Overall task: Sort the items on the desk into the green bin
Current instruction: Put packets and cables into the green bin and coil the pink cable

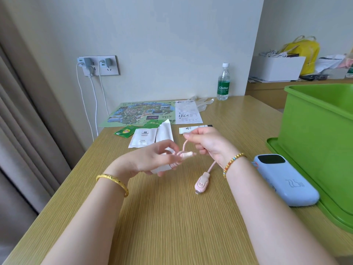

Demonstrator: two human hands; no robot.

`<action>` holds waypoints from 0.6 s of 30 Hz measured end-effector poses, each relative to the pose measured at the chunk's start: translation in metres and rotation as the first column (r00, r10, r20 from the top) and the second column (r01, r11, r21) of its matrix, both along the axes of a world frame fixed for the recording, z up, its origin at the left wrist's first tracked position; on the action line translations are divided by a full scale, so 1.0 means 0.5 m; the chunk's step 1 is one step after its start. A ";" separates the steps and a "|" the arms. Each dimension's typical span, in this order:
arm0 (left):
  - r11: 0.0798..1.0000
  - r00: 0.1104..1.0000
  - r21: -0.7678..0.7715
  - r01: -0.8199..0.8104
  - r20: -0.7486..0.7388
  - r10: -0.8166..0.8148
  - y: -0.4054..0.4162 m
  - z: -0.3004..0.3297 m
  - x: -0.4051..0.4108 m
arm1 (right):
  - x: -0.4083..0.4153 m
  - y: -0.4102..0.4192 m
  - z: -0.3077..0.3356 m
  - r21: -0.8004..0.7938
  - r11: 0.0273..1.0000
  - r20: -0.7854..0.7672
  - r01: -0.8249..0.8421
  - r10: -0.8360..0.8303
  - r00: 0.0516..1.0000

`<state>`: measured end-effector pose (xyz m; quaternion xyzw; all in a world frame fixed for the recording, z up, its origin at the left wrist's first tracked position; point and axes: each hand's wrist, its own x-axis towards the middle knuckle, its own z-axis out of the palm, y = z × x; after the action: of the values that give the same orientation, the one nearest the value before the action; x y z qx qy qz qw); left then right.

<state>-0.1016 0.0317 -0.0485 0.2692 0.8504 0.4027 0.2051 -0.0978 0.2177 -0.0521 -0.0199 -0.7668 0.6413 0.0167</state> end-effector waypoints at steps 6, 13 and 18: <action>0.948 0.937 0.064 -0.311 -0.147 0.317 0.013 -0.012 -0.016 | 0.028 -0.047 0.027 0.092 0.991 -0.265 -0.094 0.115 0.957; 0.614 0.793 0.509 -0.603 0.295 0.533 0.009 -0.007 -0.032 | 0.026 -0.070 0.011 0.360 0.920 -0.209 -0.153 0.239 0.948; 0.703 0.880 0.531 -0.474 0.252 0.403 0.019 -0.004 -0.015 | 0.015 -0.057 -0.005 0.491 0.854 -0.090 -0.170 0.244 0.966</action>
<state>-0.1092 0.0414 -0.0507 0.0841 0.7131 0.6933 0.0609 -0.0903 0.1890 -0.0546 0.1156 -0.8957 0.4292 0.0090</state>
